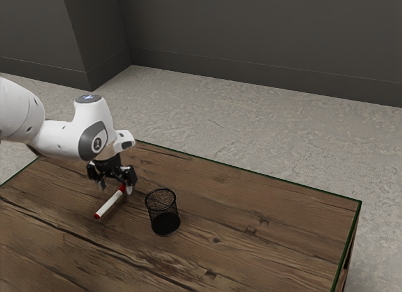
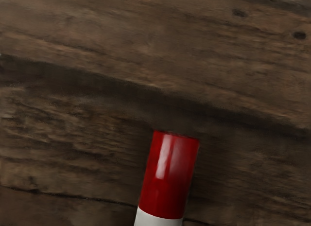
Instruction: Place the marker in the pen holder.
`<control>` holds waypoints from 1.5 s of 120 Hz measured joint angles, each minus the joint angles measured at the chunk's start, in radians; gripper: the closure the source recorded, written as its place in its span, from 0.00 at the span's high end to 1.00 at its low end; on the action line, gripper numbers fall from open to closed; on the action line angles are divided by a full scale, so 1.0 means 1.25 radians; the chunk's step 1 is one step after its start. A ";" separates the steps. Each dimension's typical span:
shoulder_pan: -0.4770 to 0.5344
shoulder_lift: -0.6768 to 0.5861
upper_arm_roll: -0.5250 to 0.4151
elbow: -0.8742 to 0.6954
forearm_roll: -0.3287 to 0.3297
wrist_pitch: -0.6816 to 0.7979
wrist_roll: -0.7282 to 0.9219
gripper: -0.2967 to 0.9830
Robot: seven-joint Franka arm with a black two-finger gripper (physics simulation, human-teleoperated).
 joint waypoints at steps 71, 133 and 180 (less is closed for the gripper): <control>0.010 0.010 0.000 0.015 -0.073 -0.063 0.103 0.34; 0.011 -0.025 -0.004 0.015 -0.075 -0.077 0.113 0.15; -0.007 -0.369 -0.279 -0.129 0.227 0.036 0.032 0.15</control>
